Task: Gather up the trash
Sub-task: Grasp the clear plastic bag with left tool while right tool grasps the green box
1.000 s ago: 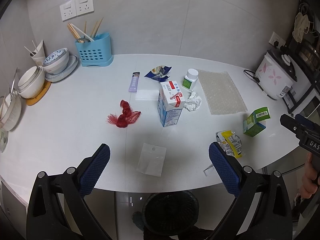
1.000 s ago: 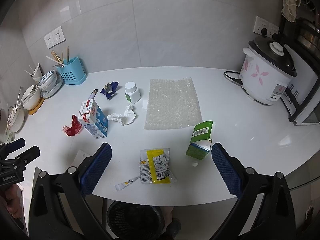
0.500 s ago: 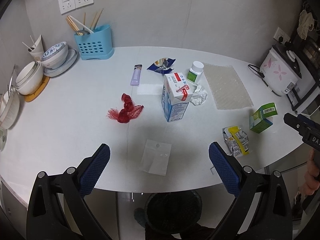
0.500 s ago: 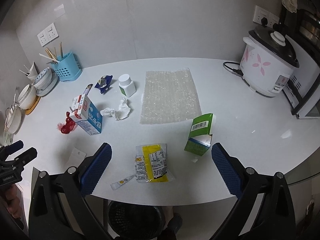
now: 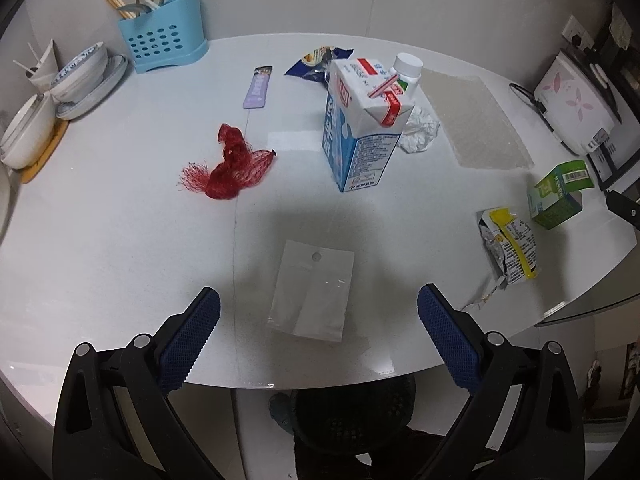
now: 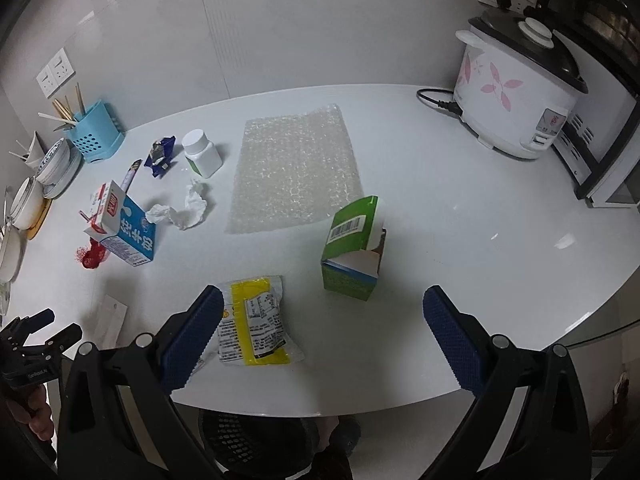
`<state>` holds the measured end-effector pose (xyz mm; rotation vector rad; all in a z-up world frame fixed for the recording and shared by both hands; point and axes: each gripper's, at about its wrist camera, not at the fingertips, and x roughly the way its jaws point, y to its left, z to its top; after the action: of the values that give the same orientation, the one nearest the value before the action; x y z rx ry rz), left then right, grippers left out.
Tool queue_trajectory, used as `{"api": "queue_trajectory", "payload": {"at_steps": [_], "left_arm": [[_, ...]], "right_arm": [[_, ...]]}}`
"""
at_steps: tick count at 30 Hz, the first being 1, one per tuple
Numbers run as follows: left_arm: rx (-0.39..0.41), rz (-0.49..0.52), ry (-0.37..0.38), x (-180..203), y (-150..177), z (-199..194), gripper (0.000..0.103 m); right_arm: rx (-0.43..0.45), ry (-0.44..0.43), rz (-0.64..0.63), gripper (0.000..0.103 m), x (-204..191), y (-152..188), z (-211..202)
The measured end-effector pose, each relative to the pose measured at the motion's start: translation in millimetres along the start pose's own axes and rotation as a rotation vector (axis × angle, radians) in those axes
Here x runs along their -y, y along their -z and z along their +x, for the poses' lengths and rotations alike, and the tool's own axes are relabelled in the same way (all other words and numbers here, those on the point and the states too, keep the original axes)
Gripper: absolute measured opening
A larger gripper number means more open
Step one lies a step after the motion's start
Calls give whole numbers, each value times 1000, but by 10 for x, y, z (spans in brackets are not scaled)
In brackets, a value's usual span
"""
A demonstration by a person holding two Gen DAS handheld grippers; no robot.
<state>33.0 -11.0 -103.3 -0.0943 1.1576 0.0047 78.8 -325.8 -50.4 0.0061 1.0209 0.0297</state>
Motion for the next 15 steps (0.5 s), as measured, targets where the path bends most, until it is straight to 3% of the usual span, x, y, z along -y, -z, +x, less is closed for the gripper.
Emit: {"api": "queue_trajectory", "payload": {"at_steps": [15], "left_arm": [[-54, 8, -25, -20, 78, 557, 96]], "right_arm": [[-40, 74, 128, 90, 247, 4, 582]]}}
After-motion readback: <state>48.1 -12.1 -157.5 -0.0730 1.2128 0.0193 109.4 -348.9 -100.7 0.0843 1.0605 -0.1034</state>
